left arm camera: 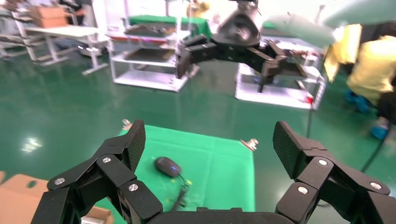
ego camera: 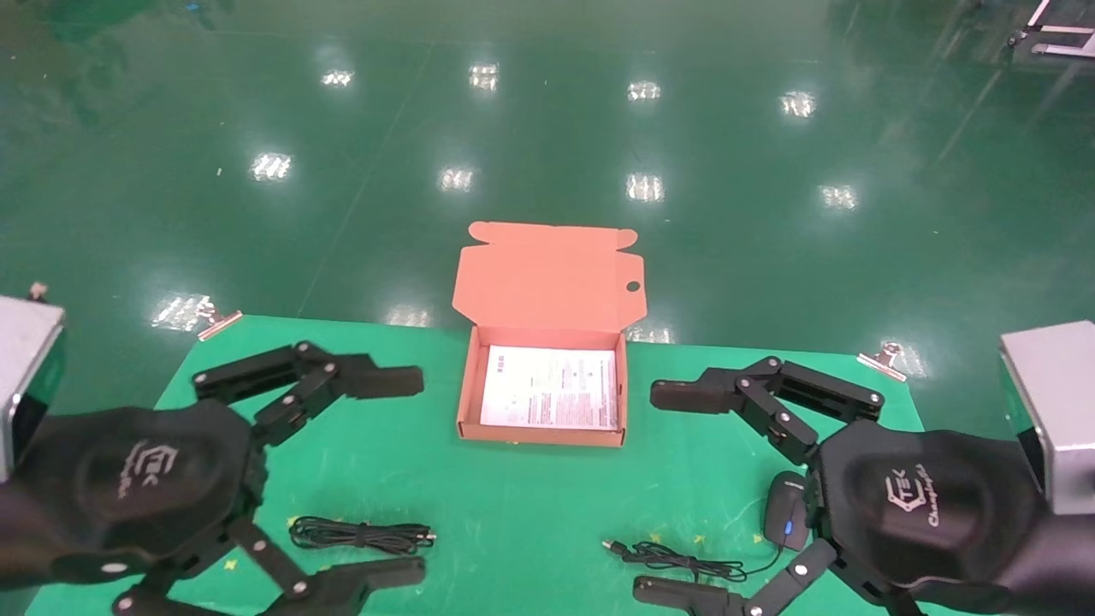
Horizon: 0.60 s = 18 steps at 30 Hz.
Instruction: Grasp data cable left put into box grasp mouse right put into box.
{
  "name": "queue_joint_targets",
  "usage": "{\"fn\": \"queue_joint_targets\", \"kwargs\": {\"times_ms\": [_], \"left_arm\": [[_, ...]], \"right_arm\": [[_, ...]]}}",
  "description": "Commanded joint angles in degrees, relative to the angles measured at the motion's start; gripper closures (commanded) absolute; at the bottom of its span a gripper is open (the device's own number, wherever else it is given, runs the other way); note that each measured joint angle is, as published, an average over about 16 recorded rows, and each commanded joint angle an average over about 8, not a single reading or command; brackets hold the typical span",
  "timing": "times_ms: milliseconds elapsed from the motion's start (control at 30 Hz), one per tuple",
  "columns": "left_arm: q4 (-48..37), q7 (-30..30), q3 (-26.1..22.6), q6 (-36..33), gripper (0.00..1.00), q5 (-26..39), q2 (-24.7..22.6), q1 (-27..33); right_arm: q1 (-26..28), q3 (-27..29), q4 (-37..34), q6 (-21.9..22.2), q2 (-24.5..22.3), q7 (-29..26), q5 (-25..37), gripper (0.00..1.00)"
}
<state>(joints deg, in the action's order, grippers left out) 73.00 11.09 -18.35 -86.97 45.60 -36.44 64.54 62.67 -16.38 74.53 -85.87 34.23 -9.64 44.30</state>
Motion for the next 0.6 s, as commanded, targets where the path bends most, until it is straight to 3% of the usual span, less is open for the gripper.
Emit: {"fn": "queue_joint_targets", "kwargs": {"times_ms": [33,333,600], "left_arm": [[-0.2,0.0,-0.7,-0.5,0.0,0.9,-0.6,0.8],[-0.3,2.2,-7.0,-2.9,0.0,12.1,-1.6,8.9],[0.5,3.9,-15.2,-3.7,0.0,21.7,-3.1,16.1]], "right_arm": [[0.2,0.0,0.3,0.0,-0.3,0.4,0.6,0.0],[5.4,-2.7,2.2,-1.9,-1.3,3.1,9.4,0.0],[13.4,-8.7,2.8,-3.8,0.3,7.5,19.8,0.0]]}}
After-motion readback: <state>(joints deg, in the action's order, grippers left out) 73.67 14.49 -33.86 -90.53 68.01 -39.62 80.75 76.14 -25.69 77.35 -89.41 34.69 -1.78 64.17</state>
